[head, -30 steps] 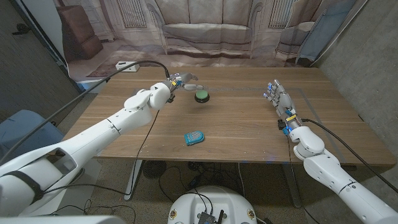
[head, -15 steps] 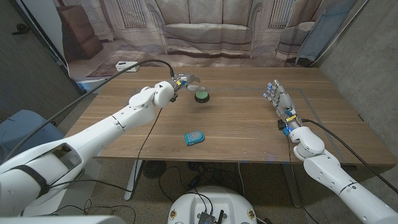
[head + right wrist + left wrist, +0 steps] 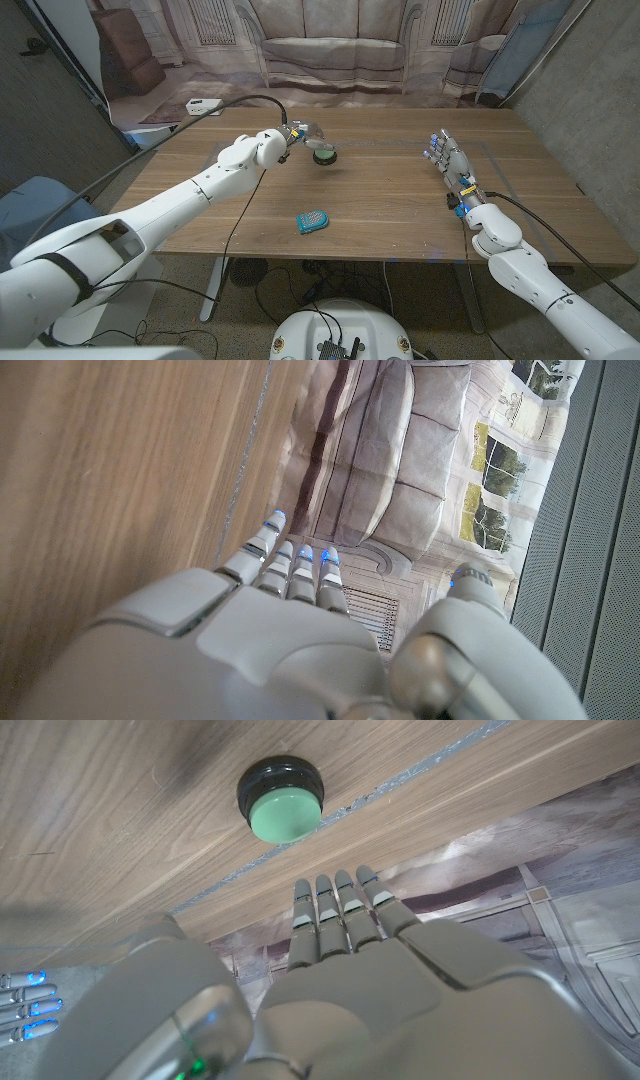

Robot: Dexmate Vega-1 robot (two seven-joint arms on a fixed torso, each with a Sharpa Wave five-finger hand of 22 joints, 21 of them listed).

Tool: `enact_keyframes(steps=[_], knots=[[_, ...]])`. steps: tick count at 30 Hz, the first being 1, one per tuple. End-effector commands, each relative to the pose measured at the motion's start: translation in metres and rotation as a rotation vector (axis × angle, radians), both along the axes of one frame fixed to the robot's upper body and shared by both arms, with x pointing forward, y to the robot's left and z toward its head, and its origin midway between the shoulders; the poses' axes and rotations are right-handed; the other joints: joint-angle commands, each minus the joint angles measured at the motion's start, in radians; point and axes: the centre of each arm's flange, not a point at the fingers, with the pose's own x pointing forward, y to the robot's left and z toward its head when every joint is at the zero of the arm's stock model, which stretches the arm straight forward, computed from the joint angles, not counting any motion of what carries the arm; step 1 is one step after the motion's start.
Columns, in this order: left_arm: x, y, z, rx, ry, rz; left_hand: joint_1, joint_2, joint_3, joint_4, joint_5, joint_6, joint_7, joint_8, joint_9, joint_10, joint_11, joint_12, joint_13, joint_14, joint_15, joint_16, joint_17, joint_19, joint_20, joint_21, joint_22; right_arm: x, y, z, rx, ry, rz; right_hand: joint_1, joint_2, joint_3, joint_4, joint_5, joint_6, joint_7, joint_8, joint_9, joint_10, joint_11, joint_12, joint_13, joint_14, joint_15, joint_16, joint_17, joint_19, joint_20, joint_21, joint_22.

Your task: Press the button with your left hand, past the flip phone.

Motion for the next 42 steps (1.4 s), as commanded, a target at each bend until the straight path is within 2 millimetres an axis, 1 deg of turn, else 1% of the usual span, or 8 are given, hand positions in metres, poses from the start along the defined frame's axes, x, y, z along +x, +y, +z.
enact_keyframes(steps=[1, 15, 28, 37, 39, 42], knots=[[0.011, -0.007, -0.001, 0.043, 0.031, 0.027, 0.003, 0.013, 0.002, -0.005, 0.000, 0.014, -0.003, 0.003, 0.006, 0.017, 0.001, 0.005, 0.002, 0.015, 0.000, 0.007, 0.004, 0.012, -0.007, 0.001, 0.001, 0.000, -0.003, -0.003, 0.010, 0.012, -0.007, 0.001, 0.008, 0.002, -0.009, -0.003, 0.010, -0.001, 0.003, 0.002, 0.006, 0.000, -0.002, 0.006, 0.005, 0.000, -0.003, 0.001, 0.008, 0.004, -0.001, 0.005], [0.021, -0.010, -0.011, 0.056, 0.071, 0.024, 0.006, 0.016, 0.002, -0.007, -0.002, 0.026, -0.005, 0.003, 0.006, 0.025, -0.001, 0.004, 0.003, 0.018, 0.000, 0.004, 0.003, 0.014, -0.005, -0.002, 0.002, 0.003, -0.001, -0.003, 0.004, 0.006, -0.006, 0.002, 0.010, 0.002, -0.010, -0.005, 0.011, -0.003, 0.003, 0.002, 0.007, -0.001, -0.002, 0.006, 0.006, 0.000, -0.003, 0.002, 0.010, 0.005, -0.005, 0.005], [0.027, -0.015, -0.017, 0.056, 0.087, 0.008, 0.007, 0.018, 0.002, -0.008, -0.003, 0.028, -0.005, 0.000, 0.006, 0.025, -0.003, 0.001, 0.003, 0.017, -0.002, 0.001, 0.003, 0.014, -0.006, -0.004, 0.002, 0.004, 0.001, -0.002, 0.009, 0.009, -0.004, 0.002, 0.011, 0.001, -0.011, -0.006, 0.011, -0.003, 0.003, 0.002, 0.008, -0.002, -0.002, 0.006, 0.007, 0.000, -0.003, 0.002, 0.011, 0.005, -0.007, 0.005], [0.031, -0.016, -0.023, 0.059, 0.105, 0.014, 0.008, 0.020, 0.002, -0.009, -0.004, 0.031, -0.011, -0.001, 0.006, 0.026, -0.005, -0.001, 0.003, 0.015, -0.001, -0.002, 0.003, 0.011, -0.005, -0.008, 0.002, 0.003, -0.002, -0.002, 0.007, 0.009, -0.009, 0.004, 0.013, 0.001, -0.012, -0.007, 0.012, -0.003, 0.003, 0.002, 0.009, -0.001, -0.002, 0.006, 0.008, 0.000, -0.004, 0.002, 0.013, 0.006, -0.009, 0.005], [0.031, -0.016, -0.024, 0.059, 0.110, 0.015, 0.008, 0.020, 0.002, -0.010, -0.004, 0.032, -0.010, -0.001, 0.006, 0.025, -0.002, -0.002, 0.003, 0.016, -0.001, -0.002, 0.003, 0.011, -0.005, -0.008, 0.002, 0.003, -0.002, -0.002, 0.011, 0.010, -0.010, 0.004, 0.013, 0.001, -0.012, -0.007, 0.012, -0.003, 0.003, 0.002, 0.009, -0.002, -0.002, 0.006, 0.008, 0.001, -0.004, 0.002, 0.013, 0.006, -0.010, 0.005], [0.032, -0.016, -0.027, 0.060, 0.117, 0.017, 0.009, 0.021, 0.002, -0.010, -0.004, 0.034, -0.008, -0.002, 0.006, 0.027, -0.004, -0.002, 0.003, 0.017, -0.001, -0.002, 0.003, 0.012, -0.005, -0.008, 0.002, 0.002, -0.003, -0.002, 0.007, 0.008, -0.011, 0.006, 0.013, 0.002, -0.013, -0.008, 0.013, -0.004, 0.003, 0.002, 0.011, -0.001, -0.002, 0.006, 0.009, 0.002, -0.004, 0.001, 0.014, 0.007, -0.011, 0.005]])
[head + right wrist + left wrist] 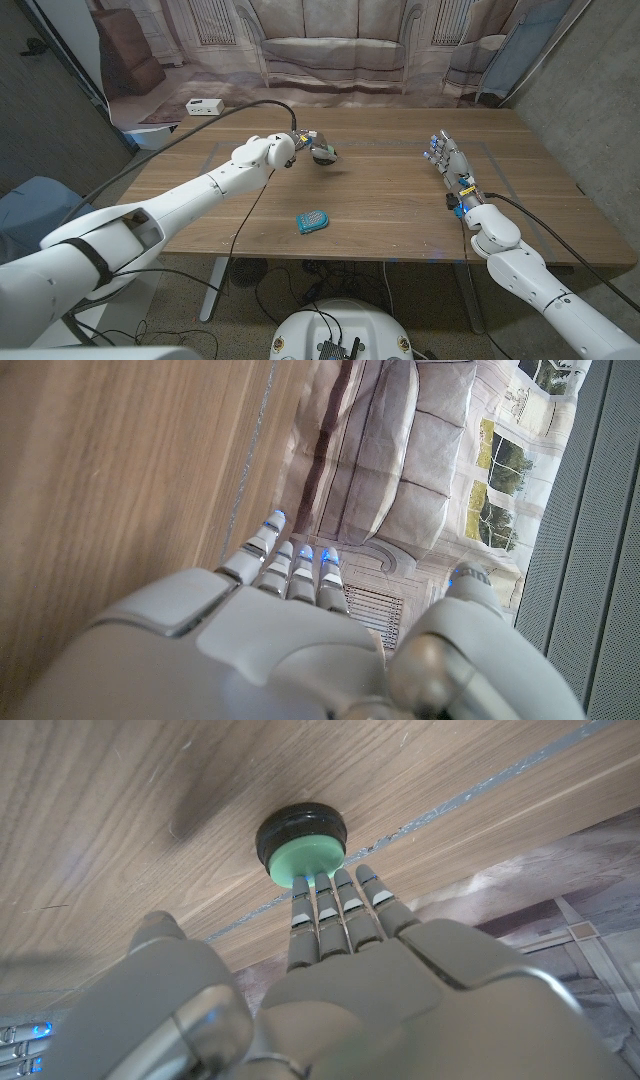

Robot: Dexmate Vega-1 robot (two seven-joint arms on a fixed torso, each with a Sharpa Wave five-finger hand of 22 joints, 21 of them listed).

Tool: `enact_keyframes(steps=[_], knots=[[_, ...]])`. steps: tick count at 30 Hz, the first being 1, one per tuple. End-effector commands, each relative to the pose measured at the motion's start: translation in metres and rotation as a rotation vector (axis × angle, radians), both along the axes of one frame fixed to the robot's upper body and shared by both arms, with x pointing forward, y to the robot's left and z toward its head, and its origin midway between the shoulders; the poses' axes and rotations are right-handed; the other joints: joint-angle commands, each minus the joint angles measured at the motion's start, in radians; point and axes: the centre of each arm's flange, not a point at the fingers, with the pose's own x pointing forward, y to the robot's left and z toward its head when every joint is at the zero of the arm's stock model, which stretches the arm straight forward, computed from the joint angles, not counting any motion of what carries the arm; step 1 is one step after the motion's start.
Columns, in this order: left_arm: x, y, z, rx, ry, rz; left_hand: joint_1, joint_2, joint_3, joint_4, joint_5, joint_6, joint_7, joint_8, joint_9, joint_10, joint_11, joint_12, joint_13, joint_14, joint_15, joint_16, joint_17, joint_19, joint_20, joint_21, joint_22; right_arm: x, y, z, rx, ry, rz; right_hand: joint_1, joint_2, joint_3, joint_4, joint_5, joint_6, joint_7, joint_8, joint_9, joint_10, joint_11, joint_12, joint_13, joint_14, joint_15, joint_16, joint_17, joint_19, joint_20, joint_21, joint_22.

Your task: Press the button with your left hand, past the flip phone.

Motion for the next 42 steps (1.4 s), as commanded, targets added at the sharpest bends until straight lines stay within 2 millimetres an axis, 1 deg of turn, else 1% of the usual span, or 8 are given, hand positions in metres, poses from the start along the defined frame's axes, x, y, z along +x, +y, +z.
enact_keyframes(steps=[1, 7, 9, 18, 21, 33, 36, 42], knots=[[0.004, -0.001, -0.010, 0.002, 0.027, 0.004, -0.002, 0.010, 0.004, -0.007, -0.004, 0.013, 0.002, -0.002, 0.001, 0.011, -0.003, -0.001, 0.003, 0.005, -0.002, -0.003, 0.003, 0.008, 0.000, 0.000, 0.002, -0.002, -0.003, 0.000, -0.002, 0.001, -0.005, 0.006, 0.006, 0.001, -0.006, -0.004, 0.008, 0.001, 0.003, 0.002, 0.011, -0.001, -0.002, 0.001, 0.009, 0.002, -0.001, 0.002, 0.007, 0.000, -0.003, 0.005], [0.006, 0.000, -0.015, 0.004, 0.044, 0.011, -0.001, 0.011, 0.004, -0.008, -0.005, 0.016, 0.004, -0.002, 0.001, 0.012, -0.004, -0.002, 0.003, 0.008, -0.002, -0.003, 0.003, 0.009, 0.000, -0.001, 0.002, -0.004, -0.005, 0.002, -0.001, -0.001, -0.007, 0.007, 0.007, 0.001, -0.007, -0.004, 0.010, 0.002, 0.004, 0.002, 0.014, -0.001, -0.001, 0.001, 0.011, 0.003, -0.001, 0.001, 0.009, 0.002, -0.004, 0.005], [0.007, 0.001, -0.017, 0.003, 0.052, 0.011, -0.001, 0.011, 0.004, -0.008, -0.005, 0.018, 0.005, -0.002, 0.001, 0.015, 0.001, -0.002, 0.003, 0.009, -0.002, -0.002, 0.003, 0.009, 0.000, -0.002, 0.002, -0.004, -0.005, 0.002, -0.002, -0.002, -0.009, 0.008, 0.008, 0.001, -0.007, -0.004, 0.010, 0.001, 0.004, 0.002, 0.015, -0.001, -0.001, 0.001, 0.013, 0.002, 0.000, 0.001, 0.009, 0.002, -0.004, 0.006], [0.012, 0.000, -0.024, 0.015, 0.083, 0.013, 0.000, 0.012, 0.004, -0.009, -0.006, 0.023, 0.006, -0.002, 0.001, 0.019, 0.000, -0.003, 0.004, 0.014, -0.001, -0.002, 0.003, 0.012, 0.000, -0.002, 0.002, -0.003, -0.003, 0.004, -0.006, 0.003, -0.005, 0.011, 0.011, 0.002, -0.009, -0.005, 0.013, 0.002, 0.004, 0.002, 0.018, 0.002, 0.000, 0.001, 0.014, 0.003, 0.000, 0.001, 0.012, 0.003, -0.006, 0.006], [0.013, -0.001, -0.025, 0.025, 0.090, 0.016, 0.000, 0.012, 0.003, -0.009, -0.006, 0.025, 0.006, -0.003, 0.001, 0.022, -0.004, -0.002, 0.004, 0.016, -0.001, -0.002, 0.003, 0.014, 0.000, -0.002, 0.002, -0.002, -0.003, 0.004, -0.004, 0.002, -0.006, 0.012, 0.011, 0.003, -0.009, -0.005, 0.014, 0.002, 0.005, 0.002, 0.019, 0.002, 0.000, 0.001, 0.015, 0.003, 0.000, 0.001, 0.012, 0.003, -0.007, 0.006], [0.019, -0.003, -0.030, 0.044, 0.125, 0.030, 0.000, 0.013, 0.002, -0.010, -0.007, 0.029, 0.006, -0.004, 0.002, 0.027, -0.001, -0.003, 0.004, 0.022, -0.001, -0.002, 0.003, 0.019, -0.001, -0.002, 0.003, 0.000, -0.002, 0.001, 0.005, 0.014, -0.004, 0.014, 0.014, 0.003, -0.011, -0.006, 0.016, 0.002, 0.005, 0.002, 0.020, 0.003, 0.000, 0.002, 0.016, 0.004, 0.000, 0.001, 0.013, 0.004, -0.008, 0.006], [0.020, -0.003, -0.030, 0.045, 0.128, 0.032, 0.000, 0.013, 0.002, -0.010, -0.007, 0.029, 0.006, -0.004, 0.002, 0.030, 0.003, -0.003, 0.004, 0.024, -0.002, -0.002, 0.003, 0.019, -0.001, -0.003, 0.003, 0.000, -0.002, 0.001, 0.004, 0.011, -0.005, 0.015, 0.015, 0.003, -0.011, -0.007, 0.016, 0.002, 0.005, 0.002, 0.020, 0.003, 0.000, 0.002, 0.016, 0.005, 0.000, 0.001, 0.014, 0.004, -0.009, 0.006], [0.017, -0.003, -0.026, 0.043, 0.114, 0.034, 0.000, 0.013, 0.001, -0.010, -0.007, 0.031, 0.006, -0.005, 0.002, 0.030, 0.000, -0.004, 0.004, 0.025, 0.000, -0.002, 0.003, 0.020, 0.000, -0.003, 0.003, 0.001, -0.002, 0.002, 0.000, 0.006, -0.004, 0.016, 0.016, 0.004, -0.012, -0.007, 0.016, 0.002, 0.004, 0.002, 0.020, 0.003, -0.001, 0.002, 0.017, 0.004, 0.000, 0.001, 0.014, 0.004, -0.010, 0.006]])
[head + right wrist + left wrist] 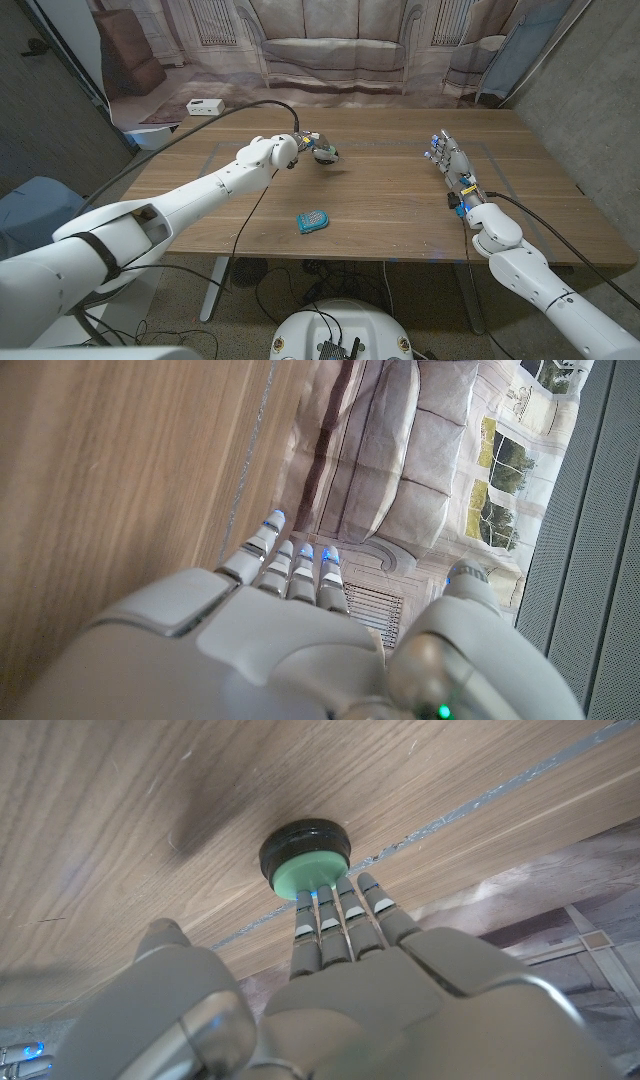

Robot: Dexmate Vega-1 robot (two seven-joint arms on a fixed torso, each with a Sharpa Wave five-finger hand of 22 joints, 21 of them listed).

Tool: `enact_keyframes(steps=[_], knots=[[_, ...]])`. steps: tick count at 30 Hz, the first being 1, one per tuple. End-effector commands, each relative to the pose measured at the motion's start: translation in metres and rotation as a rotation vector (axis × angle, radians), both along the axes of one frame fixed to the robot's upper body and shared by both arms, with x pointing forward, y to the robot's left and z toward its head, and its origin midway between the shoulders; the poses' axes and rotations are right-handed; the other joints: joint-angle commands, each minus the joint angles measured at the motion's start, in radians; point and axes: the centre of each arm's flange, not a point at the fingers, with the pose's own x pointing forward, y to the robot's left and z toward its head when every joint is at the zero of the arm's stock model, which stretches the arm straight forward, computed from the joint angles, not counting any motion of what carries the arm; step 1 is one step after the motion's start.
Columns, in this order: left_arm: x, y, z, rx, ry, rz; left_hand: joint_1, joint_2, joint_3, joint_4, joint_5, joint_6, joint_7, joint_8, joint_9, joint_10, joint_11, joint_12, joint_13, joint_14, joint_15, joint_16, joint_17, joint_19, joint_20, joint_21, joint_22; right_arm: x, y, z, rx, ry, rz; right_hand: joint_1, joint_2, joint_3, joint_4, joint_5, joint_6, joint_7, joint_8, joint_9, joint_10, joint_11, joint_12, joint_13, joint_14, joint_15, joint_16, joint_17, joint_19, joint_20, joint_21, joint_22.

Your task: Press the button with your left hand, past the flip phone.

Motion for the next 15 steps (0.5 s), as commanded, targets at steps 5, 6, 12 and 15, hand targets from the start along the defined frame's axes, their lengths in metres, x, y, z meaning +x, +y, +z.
enact_keyframes(steps=[5, 6, 12, 15], knots=[[-0.006, 0.002, 0.002, 0.003, -0.008, 0.011, 0.005, 0.008, 0.001, -0.002, 0.000, 0.013, 0.000, 0.001, 0.003, 0.011, -0.007, 0.008, 0.005, 0.012, 0.004, -0.003, 0.003, 0.012, -0.002, -0.004, 0.003, 0.002, 0.001, 0.001, -0.003, -0.006, 0.002, 0.008, 0.008, 0.000, -0.008, 0.000, 0.005, 0.001, 0.004, 0.002, 0.009, 0.002, 0.000, 0.002, 0.008, 0.002, 0.001, 0.001, 0.009, -0.001, -0.003, 0.006], [-0.007, 0.003, 0.003, 0.000, -0.014, 0.011, 0.005, 0.009, 0.001, -0.002, 0.000, 0.013, 0.000, 0.001, 0.003, 0.011, -0.007, 0.008, 0.005, 0.011, 0.003, -0.003, 0.003, 0.012, -0.003, -0.004, 0.003, 0.002, 0.001, 0.002, 0.003, -0.004, 0.002, 0.009, 0.008, 0.000, -0.009, -0.001, 0.005, 0.002, 0.004, 0.002, 0.009, 0.002, 0.000, 0.002, 0.008, 0.002, 0.001, 0.001, 0.009, -0.001, -0.004, 0.006], [-0.014, 0.005, 0.011, -0.008, -0.032, 0.014, 0.005, 0.009, 0.001, -0.002, 0.000, 0.016, -0.001, 0.001, 0.003, 0.012, -0.006, 0.007, 0.005, 0.013, 0.004, -0.003, 0.003, 0.011, -0.003, -0.005, 0.003, 0.002, 0.002, 0.002, -0.002, -0.013, 0.003, 0.009, 0.009, 0.000, -0.009, -0.001, 0.006, 0.002, 0.004, 0.002, 0.009, 0.000, -0.001, 0.002, 0.007, 0.002, 0.001, 0.001, 0.010, -0.001, -0.005, 0.006], [-0.017, 0.005, 0.014, -0.009, -0.048, 0.013, 0.006, 0.010, 0.001, -0.002, 0.000, 0.013, 0.000, -0.001, 0.003, 0.011, -0.006, 0.006, 0.005, 0.012, 0.004, -0.004, 0.003, 0.006, -0.002, -0.008, 0.003, 0.002, 0.002, 0.002, 0.002, -0.013, 0.004, 0.010, 0.010, 0.000, -0.009, -0.002, 0.006, 0.001, 0.004, 0.002, 0.010, 0.001, -0.001, 0.002, 0.009, 0.002, 0.001, 0.001, 0.010, 0.000, -0.005, 0.006]])
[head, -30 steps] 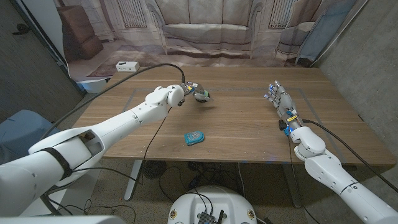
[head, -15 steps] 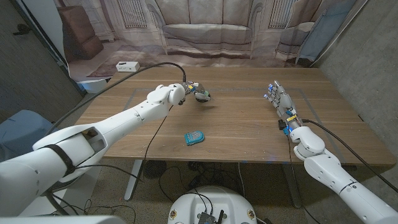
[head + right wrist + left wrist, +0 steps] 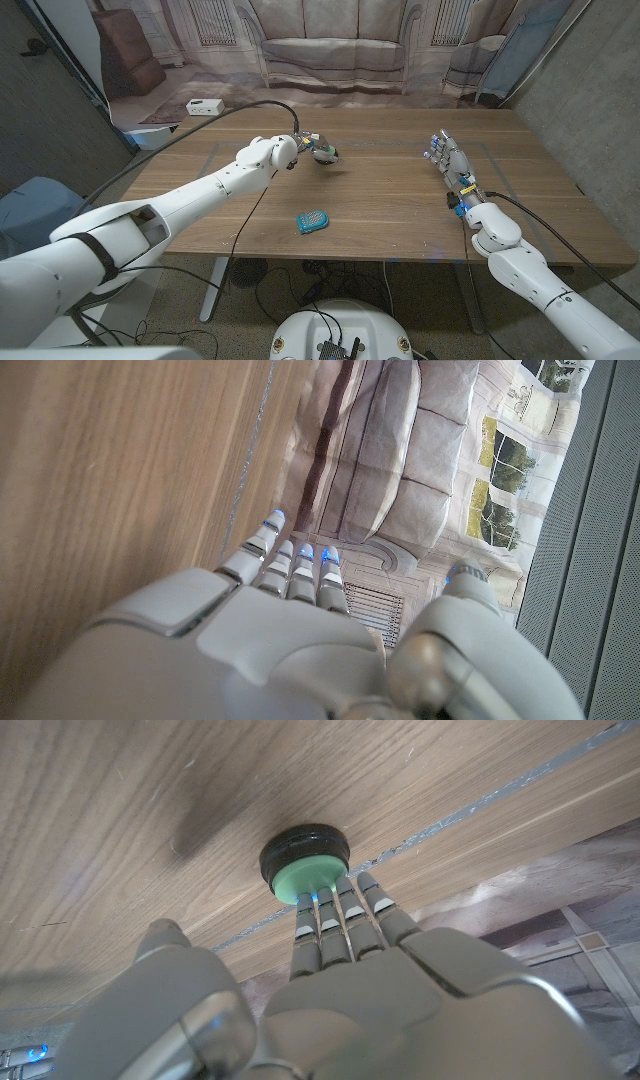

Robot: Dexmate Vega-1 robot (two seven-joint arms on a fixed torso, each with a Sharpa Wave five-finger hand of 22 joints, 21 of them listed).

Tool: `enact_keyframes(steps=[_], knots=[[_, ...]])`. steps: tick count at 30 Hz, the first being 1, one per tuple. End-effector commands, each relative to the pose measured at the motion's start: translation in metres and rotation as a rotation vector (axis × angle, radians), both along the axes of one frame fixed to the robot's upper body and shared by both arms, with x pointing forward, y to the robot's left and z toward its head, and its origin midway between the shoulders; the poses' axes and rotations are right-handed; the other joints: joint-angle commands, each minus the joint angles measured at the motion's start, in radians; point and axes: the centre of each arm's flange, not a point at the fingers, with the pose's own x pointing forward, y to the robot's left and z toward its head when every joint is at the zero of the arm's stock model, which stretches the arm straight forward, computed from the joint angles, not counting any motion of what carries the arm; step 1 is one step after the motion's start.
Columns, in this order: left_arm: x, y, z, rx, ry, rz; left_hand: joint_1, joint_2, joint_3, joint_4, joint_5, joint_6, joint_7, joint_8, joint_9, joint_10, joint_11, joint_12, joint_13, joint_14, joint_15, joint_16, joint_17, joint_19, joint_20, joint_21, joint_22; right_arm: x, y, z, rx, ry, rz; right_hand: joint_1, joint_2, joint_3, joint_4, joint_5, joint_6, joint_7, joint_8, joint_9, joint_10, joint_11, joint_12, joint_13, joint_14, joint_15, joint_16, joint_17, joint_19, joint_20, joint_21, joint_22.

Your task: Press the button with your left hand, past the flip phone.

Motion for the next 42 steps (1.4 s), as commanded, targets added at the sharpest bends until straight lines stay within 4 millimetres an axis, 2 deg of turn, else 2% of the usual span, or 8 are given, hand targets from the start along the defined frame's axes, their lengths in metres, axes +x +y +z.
enact_keyframes(steps=[1, 36, 42], knots=[[-0.013, 0.002, 0.016, -0.011, -0.050, 0.001, 0.006, 0.010, 0.001, -0.003, 0.000, 0.011, 0.001, 0.001, 0.003, 0.011, -0.005, 0.001, 0.005, 0.006, -0.001, -0.004, 0.003, 0.000, 0.003, -0.005, 0.003, 0.000, 0.002, 0.001, 0.004, -0.010, 0.002, 0.006, 0.006, 0.004, -0.005, -0.002, 0.006, 0.002, 0.004, 0.002, 0.010, 0.001, -0.001, 0.002, 0.009, 0.002, 0.001, 0.001, 0.010, 0.000, -0.005, 0.006], [-0.046, 0.008, 0.035, -0.129, -0.211, -0.018, 0.012, 0.022, 0.004, -0.005, 0.000, 0.009, 0.005, -0.005, 0.003, 0.009, 0.002, -0.006, 0.005, 0.006, 0.006, -0.008, 0.003, 0.006, 0.004, -0.007, 0.003, -0.010, 0.004, 0.000, -0.006, -0.017, -0.002, 0.009, 0.008, 0.002, -0.009, -0.006, 0.008, 0.002, 0.003, 0.002, 0.009, 0.000, -0.003, 0.002, 0.009, 0.003, -0.001, 0.001, 0.013, -0.001, -0.011, 0.006], [-0.053, 0.013, 0.036, -0.153, -0.237, -0.017, 0.015, 0.027, 0.006, -0.007, -0.001, -0.002, 0.001, -0.011, 0.003, 0.002, 0.003, -0.012, 0.005, 0.001, 0.006, -0.011, 0.003, -0.019, 0.008, -0.019, 0.002, -0.009, 0.004, -0.001, -0.004, -0.016, 0.000, 0.009, 0.008, 0.002, -0.009, -0.007, 0.008, 0.001, 0.003, 0.002, 0.010, 0.000, -0.002, 0.002, 0.009, 0.003, -0.001, 0.002, 0.013, 0.000, -0.012, 0.006]])
